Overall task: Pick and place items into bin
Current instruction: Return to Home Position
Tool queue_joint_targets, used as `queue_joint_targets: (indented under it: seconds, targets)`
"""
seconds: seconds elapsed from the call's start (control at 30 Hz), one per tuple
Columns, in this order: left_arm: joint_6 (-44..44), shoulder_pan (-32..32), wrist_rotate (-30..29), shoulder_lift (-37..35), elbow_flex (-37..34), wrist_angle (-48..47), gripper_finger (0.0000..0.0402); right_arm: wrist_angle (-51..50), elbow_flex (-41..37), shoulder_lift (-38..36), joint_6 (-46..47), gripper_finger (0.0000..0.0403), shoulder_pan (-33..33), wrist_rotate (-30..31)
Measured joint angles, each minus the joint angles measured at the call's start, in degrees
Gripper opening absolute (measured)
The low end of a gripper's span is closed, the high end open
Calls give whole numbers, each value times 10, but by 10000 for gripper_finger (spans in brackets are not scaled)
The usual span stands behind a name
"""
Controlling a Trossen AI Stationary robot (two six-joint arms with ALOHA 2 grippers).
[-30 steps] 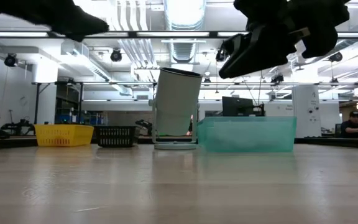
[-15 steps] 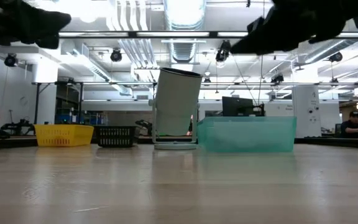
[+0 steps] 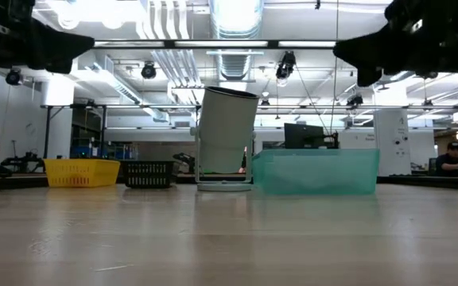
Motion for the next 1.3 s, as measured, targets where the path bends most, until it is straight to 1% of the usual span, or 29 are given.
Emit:
queue_joint_targets:
  seconds: [0.07,0.1,0.2,0.27,0.37,0.4,0.5,0.57,0.73,0.9,1.0,1.3]
  targets:
    - [-1,0,-1,3,2,3,0,-19,-15,-34,13,42,-36,-35]
    - [-3,0,-1,3,2,3,0,-36,-18,-51,22,42,-50,-42]
    - [-12,0,-2,1,2,-9,0,-115,-32,-108,19,42,-61,-28]
    - [-17,0,-12,1,2,-20,0,-165,-44,-144,21,42,-57,-26]
    - [-36,0,-16,1,2,-44,0,-191,-59,-205,28,42,-42,-24]
    - [-49,0,-16,1,2,-52,0,-215,-59,-223,28,42,-35,-21]
    - [-79,-1,-15,1,2,-75,0,-282,-59,-279,28,42,-19,11]
    - [-91,-1,-16,1,1,-90,0,-322,-59,-315,28,42,-9,17]
    - [-98,-2,-9,1,-4,-88,0,-381,-59,-404,23,42,7,18]
    - [-109,-2,-4,1,-20,-58,0,-456,-59,-482,16,42,9,32]
    - [-117,-2,14,1,-21,-56,0,-452,-58,-489,14,42,12,16]
    - [-121,-2,12,1,-22,-54,0,-459,-59,-473,6,43,11,19]
